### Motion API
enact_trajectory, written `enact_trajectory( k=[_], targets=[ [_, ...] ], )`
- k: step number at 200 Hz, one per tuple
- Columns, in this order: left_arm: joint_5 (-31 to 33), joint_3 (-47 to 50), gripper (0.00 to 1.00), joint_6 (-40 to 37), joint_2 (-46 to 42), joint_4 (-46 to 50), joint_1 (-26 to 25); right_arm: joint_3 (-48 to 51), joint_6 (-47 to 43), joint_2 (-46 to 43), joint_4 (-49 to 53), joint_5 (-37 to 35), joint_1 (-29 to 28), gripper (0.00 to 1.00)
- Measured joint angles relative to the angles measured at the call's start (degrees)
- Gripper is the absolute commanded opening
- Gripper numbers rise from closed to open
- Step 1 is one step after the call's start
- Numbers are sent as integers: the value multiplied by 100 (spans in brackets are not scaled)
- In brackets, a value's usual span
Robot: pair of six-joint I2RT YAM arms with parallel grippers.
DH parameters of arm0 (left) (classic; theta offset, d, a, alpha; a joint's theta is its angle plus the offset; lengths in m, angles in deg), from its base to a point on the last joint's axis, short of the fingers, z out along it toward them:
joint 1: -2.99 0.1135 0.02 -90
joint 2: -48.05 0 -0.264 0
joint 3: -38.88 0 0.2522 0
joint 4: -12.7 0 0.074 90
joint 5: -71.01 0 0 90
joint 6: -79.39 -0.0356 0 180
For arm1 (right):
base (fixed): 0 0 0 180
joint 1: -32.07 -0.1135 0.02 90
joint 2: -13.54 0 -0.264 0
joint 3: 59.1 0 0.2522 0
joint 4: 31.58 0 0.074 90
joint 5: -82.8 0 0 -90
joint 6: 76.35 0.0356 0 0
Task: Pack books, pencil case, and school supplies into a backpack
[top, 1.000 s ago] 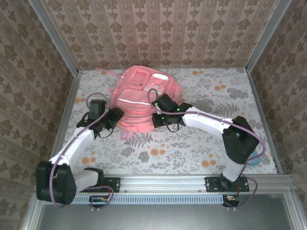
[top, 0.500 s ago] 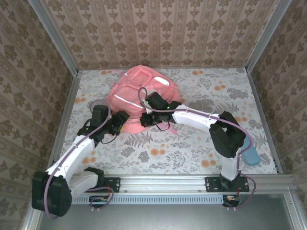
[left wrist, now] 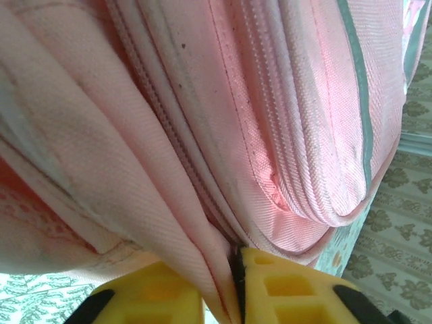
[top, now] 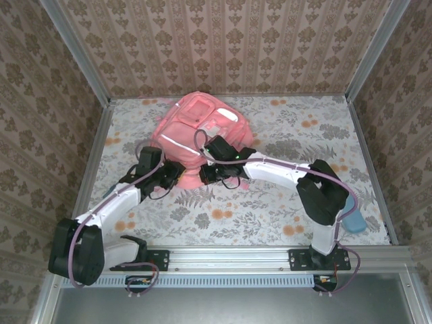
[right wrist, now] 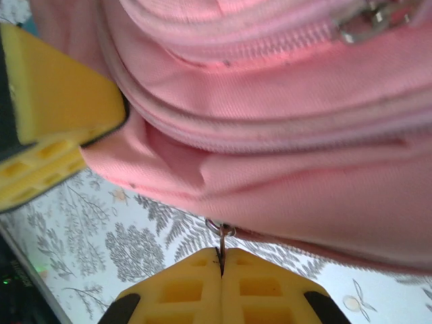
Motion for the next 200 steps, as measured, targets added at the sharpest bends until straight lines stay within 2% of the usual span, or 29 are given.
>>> enact_trajectory(
  k=[11, 39, 60, 112, 117, 140, 151, 167, 200],
  targets=[
    [-4, -17, 0, -48, 0, 13, -4, 133, -22, -142, 31, -295, -37, 0],
    [-2, -170, 0, -212, 0, 153, -2, 549, -20, -518, 118, -1034, 4, 0],
    [-2, -210, 0, -295, -2, 201, 2, 758, 42, -621, 219, -1464, 247, 0],
    [-127, -212, 0, -378, -2, 245, 2, 807, 249, -586, 293, -1725, 970, 0],
    [-142, -212, 7, -391, -4, 245, 2, 780, 251, -568, 315, -1727, 986, 0],
    [-149, -295, 48, -540, -44, 413, 13, 748, 247, -538, 365, -1755, 1003, 0],
    [-151, -365, 61, -647, -118, 553, 44, 752, 227, -538, 411, -1768, 1056, 0],
    [-149, -544, 72, -776, -232, 796, 85, 826, 144, -588, 417, -1768, 1167, 0],
    [-151, -925, 80, -1283, -522, 1215, 236, 1224, -52, -1016, 531, -1768, 1475, 3]
  ],
)
